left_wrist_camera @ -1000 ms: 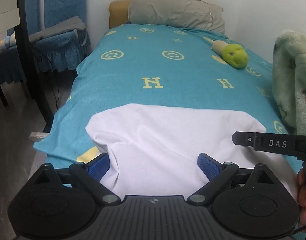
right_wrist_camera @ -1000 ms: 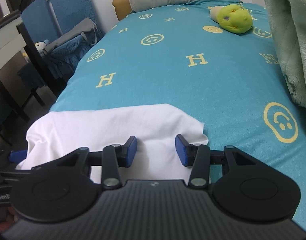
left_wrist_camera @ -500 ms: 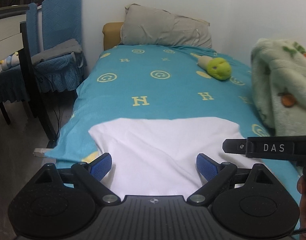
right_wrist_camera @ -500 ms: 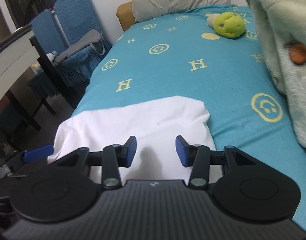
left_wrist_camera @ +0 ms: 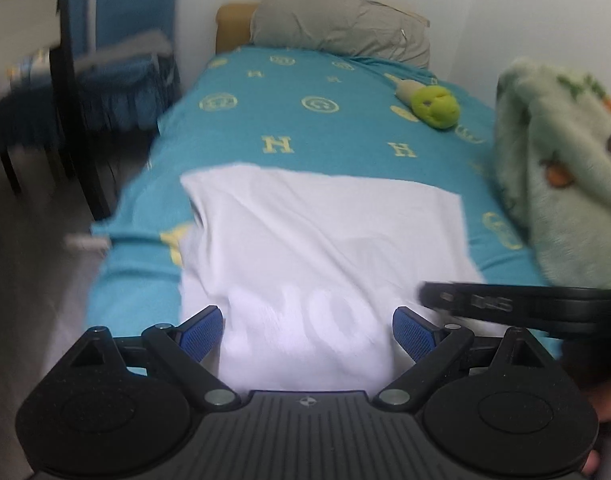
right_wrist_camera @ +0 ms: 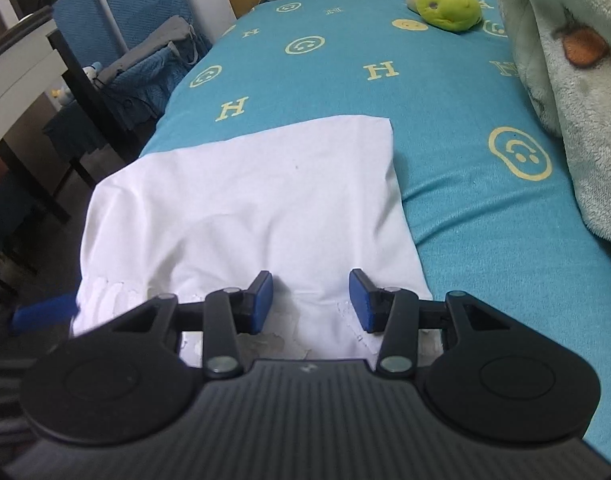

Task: Fold clothes
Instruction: 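Grasp the folded shirt with both grippers and lift it off the bed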

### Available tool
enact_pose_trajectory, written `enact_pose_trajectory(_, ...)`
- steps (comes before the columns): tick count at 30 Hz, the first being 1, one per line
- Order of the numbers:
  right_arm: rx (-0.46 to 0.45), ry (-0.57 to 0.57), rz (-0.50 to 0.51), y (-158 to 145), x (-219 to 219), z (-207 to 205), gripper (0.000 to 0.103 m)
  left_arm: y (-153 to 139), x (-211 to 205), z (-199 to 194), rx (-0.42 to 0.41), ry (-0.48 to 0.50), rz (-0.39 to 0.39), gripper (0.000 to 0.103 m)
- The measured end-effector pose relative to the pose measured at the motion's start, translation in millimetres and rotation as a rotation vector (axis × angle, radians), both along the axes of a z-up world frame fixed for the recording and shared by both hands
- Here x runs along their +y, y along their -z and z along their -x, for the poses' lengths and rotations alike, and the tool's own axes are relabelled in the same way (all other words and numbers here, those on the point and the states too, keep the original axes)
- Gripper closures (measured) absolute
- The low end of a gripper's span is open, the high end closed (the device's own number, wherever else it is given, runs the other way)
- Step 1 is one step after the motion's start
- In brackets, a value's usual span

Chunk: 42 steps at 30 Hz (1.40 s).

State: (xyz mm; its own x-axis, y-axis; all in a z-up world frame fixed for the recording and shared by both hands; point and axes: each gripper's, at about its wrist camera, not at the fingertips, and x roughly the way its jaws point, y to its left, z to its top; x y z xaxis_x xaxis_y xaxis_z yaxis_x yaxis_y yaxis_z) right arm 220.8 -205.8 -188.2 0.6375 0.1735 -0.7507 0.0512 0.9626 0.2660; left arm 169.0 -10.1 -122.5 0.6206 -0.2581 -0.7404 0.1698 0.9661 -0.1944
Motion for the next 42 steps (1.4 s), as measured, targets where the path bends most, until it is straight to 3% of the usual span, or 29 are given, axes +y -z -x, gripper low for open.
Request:
enact_pose_trajectory(5, 0.000, 0.006, -0.011, -0.2, -3.3, 1.0, 0.058, 11.6, 18.9, 7.7, 0.143, -0.054, 0.203, 0.007)
enact_pose_trajectory(8, 0.001, 0.008, -0.015, -0.4, -4.7, 1.4, 0.058, 35.7, 33.7, -5.8, 0.237, -0.155, 0.300, 0.007)
enact_pose_trajectory(11, 0.002, 0.014, -0.027, -0.5, -5.9, 0.8, 0.058, 58.9, 58.6, -14.6, 0.272, -0.300, 0.487, 0.007)
enact_pose_trajectory(14, 0.007, 0.023, -0.037, -0.5, -7.4, 0.0, 0.058, 67.0, 79.2, -17.5, 0.239, -0.403, 0.636, 0.007)
enact_pose_trajectory(16, 0.008, 0.025, -0.039, -0.3, -6.9, 0.2, 0.058, 73.3, 89.1, -18.9, 0.240, -0.443, 0.706, 0.015)
enact_pose_trajectory(22, -0.008, 0.054, -0.074, -11.6, -10.1, 6.8, 0.055, 74.1, 101.1, -10.6, 0.209, -0.494, 0.742, 0.055)
enact_pose_trajectory(25, -0.060, 0.045, -0.206, -31.2, -18.0, 20.9, 0.055, 66.0, 101.0, -7.4, 0.159, -0.475, 0.764, 0.067)
enact_pose_trajectory(27, -0.069, 0.036, -0.335, -39.5, -22.8, 30.3, 0.041, 60.8, 100.3, -5.6, 0.131, -0.462, 0.784, 0.070)
enact_pose_trajectory(28, -0.063, 0.031, -0.409, -41.2, -24.3, 34.5, 0.023, 58.3, 98.4, -5.0, 0.120, -0.455, 0.785, 0.071)
enact_pose_trajectory(29, -0.040, 0.026, -0.495, -39.0, -24.3, 37.7, 0.010, 57.0, 98.1, -4.9, 0.116, -0.452, 0.787, 0.072)
enact_pose_trajectory(33, 0.088, 0.010, -0.791, -17.8, -18.0, 42.8, 0.009, 58.7, 96.2, -5.8, 0.127, -0.461, 0.814, 0.072)
enact_pose_trajectory(37, 0.232, 0.130, -0.978, 24.1, -9.8, 38.9, 0.008, 60.7, 95.0, -12.5, 0.129, -0.467, 0.823, 0.073)
enact_pose_trajectory(39, 0.287, 0.187, -1.027, 41.8, -8.0, 35.5, 0.008, 60.4, 95.4, -15.7, 0.130, -0.470, 0.823, 0.073)
enact_pose_trajectory(42, 0.270, 0.294, -1.023, 52.2, -15.8, 36.5, 0.008, 59.8, 96.6, -18.9, 0.127, -0.479, 0.836, 0.073)
